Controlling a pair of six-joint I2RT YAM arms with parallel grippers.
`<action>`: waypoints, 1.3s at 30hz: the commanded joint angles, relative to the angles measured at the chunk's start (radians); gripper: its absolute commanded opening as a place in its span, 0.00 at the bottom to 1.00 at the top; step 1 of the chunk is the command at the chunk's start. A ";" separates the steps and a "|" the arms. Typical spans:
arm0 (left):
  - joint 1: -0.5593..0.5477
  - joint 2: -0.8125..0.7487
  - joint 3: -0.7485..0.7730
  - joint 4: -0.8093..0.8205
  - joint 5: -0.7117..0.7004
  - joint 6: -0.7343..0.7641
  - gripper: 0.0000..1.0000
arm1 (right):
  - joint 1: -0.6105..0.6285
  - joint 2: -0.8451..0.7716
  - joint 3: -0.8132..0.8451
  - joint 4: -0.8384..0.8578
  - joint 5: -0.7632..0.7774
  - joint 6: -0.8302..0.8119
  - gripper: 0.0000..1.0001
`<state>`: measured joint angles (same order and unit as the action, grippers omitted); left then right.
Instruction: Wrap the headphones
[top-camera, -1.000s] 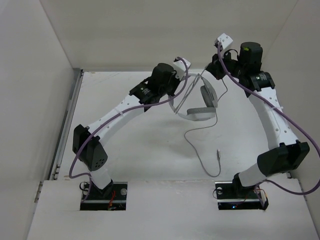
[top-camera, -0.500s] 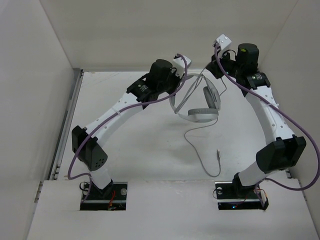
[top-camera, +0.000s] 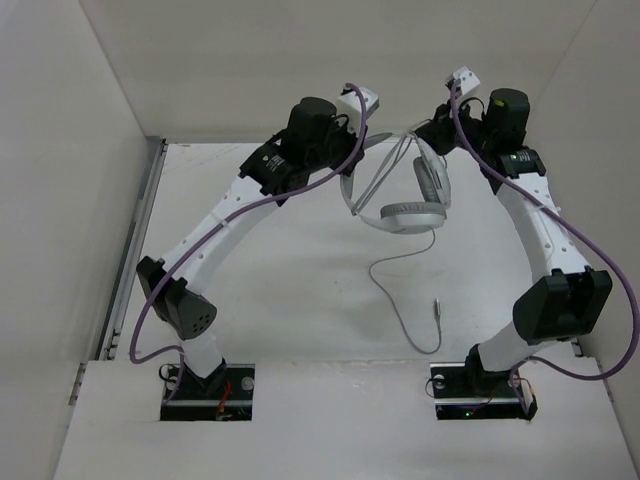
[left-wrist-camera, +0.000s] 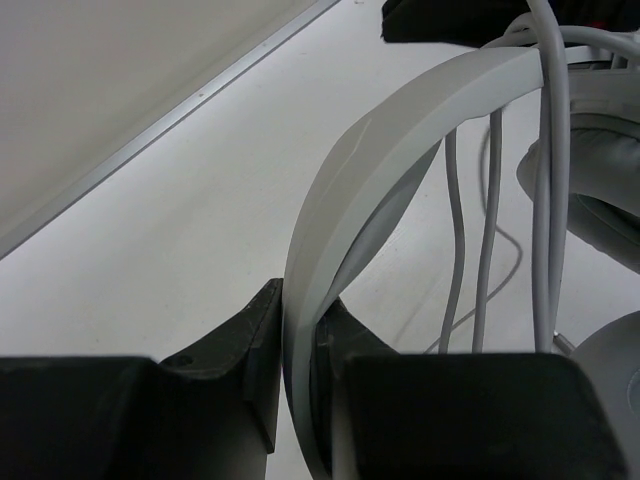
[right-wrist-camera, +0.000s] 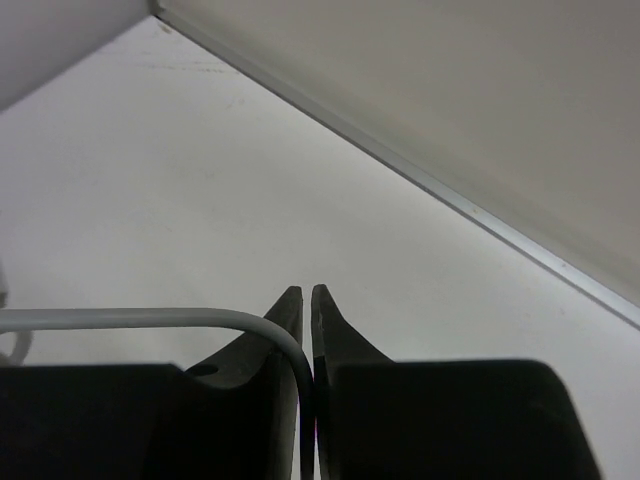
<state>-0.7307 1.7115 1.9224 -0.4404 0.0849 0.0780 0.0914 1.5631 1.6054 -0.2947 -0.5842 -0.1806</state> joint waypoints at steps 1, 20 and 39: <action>0.001 -0.036 0.136 0.031 0.119 -0.086 0.00 | -0.057 0.032 -0.042 0.135 -0.081 0.160 0.14; -0.031 0.111 0.552 0.008 0.208 -0.259 0.01 | 0.210 0.133 -0.429 1.121 -0.312 1.168 0.33; 0.150 0.149 0.702 0.086 0.073 -0.211 0.01 | 0.320 0.089 -0.604 1.141 -0.290 1.175 0.43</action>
<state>-0.6003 1.8816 2.5496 -0.5076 0.1955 -0.1009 0.4110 1.7012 1.0206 0.7757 -0.8783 0.9916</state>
